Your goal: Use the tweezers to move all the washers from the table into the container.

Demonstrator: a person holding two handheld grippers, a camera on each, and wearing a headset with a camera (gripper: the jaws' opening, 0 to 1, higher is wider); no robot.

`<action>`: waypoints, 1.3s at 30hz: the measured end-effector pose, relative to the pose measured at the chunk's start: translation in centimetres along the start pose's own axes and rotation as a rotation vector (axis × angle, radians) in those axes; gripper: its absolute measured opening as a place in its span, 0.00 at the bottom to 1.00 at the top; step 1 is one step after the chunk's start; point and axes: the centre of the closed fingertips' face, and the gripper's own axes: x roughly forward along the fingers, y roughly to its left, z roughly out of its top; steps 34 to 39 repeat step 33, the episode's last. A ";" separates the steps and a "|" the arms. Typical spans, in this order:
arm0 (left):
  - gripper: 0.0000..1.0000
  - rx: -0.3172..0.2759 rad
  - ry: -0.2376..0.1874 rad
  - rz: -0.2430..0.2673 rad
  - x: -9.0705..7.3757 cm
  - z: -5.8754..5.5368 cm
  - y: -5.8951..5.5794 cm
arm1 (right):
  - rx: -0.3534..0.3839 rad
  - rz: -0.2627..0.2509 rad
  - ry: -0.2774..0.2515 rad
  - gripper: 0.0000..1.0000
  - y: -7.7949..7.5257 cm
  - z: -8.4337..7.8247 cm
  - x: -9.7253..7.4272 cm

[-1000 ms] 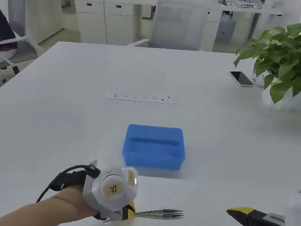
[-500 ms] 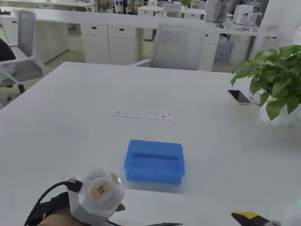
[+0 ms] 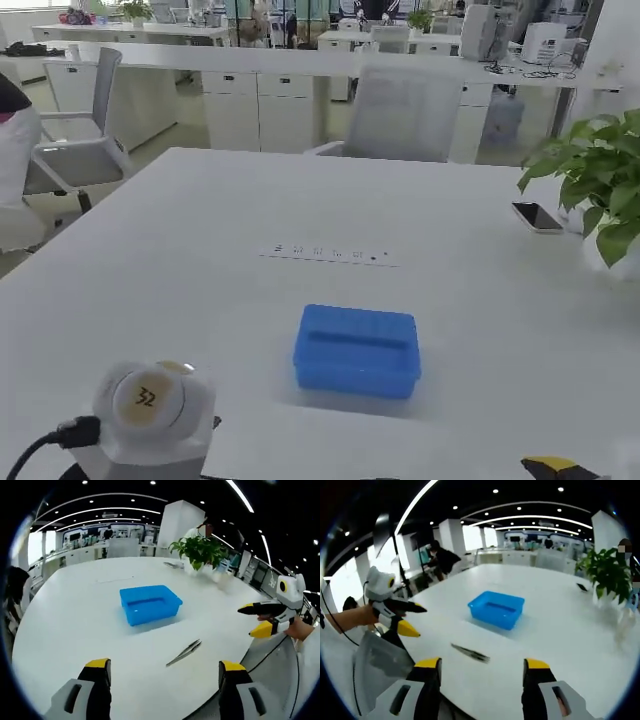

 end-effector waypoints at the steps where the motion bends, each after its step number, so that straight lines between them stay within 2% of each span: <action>1: 0.95 -0.012 0.004 0.020 -0.2 -0.4 0.3 | 0.000 -0.012 0.006 0.67 -0.2 -0.2 0.0; 3: 0.98 0.001 0.003 0.051 -0.6 -0.8 0.6 | 0.000 -0.017 0.015 0.71 -0.2 -0.4 0.1; 5: 0.99 0.030 -0.006 0.115 -1.2 -0.7 1.4 | 0.000 -0.023 0.019 0.74 -0.3 -0.6 0.0; 9: 0.99 0.066 -0.024 0.160 -1.9 -0.6 1.5 | 0.008 -0.044 0.012 0.79 -0.7 -0.7 -0.2; 15: 0.99 0.059 -0.023 0.163 -2.0 -1.1 1.3 | 0.011 -0.070 -0.001 0.86 -0.9 -0.8 -0.5; 22: 0.99 0.070 -0.050 0.186 -2.3 -1.0 1.0 | -0.003 -0.097 -0.007 0.93 -1.0 -0.8 -0.8; 28: 0.99 0.073 -0.069 0.196 -2.5 -0.9 0.9 | -0.002 -0.093 -0.010 0.94 -1.1 -1.0 -0.9; 31: 0.99 0.077 -0.077 0.213 -2.6 -0.9 1.3 | -0.010 -0.099 -0.006 0.95 -1.1 -1.2 -0.9; 39: 0.99 0.078 -0.080 0.219 -2.6 -1.0 1.4 | -0.016 -0.097 -0.003 0.95 -1.0 -1.3 -0.8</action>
